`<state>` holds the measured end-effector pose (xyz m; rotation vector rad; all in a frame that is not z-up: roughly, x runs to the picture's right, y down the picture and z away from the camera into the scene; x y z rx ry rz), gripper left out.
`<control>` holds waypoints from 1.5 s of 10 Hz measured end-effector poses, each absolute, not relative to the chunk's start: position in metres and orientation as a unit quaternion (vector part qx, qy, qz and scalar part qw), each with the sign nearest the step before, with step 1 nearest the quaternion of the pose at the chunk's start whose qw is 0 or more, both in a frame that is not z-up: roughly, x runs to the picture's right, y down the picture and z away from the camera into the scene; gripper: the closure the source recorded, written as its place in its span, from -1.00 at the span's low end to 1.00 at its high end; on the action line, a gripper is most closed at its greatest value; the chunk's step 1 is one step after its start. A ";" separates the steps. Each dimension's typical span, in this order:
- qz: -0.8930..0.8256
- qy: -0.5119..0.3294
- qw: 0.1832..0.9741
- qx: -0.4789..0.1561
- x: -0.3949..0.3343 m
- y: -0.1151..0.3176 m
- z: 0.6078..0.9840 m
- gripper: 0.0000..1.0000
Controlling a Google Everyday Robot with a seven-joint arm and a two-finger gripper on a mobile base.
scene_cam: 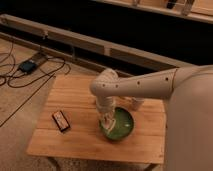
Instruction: Place the white sponge in the ceramic bowl
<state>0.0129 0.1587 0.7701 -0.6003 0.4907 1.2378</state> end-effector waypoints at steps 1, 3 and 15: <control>0.572 0.229 0.740 -0.269 0.019 0.161 0.773 0.00; 0.582 0.239 0.734 -0.258 0.029 0.163 0.779 -0.40; 0.582 0.257 0.747 -0.195 0.034 0.133 0.786 -0.60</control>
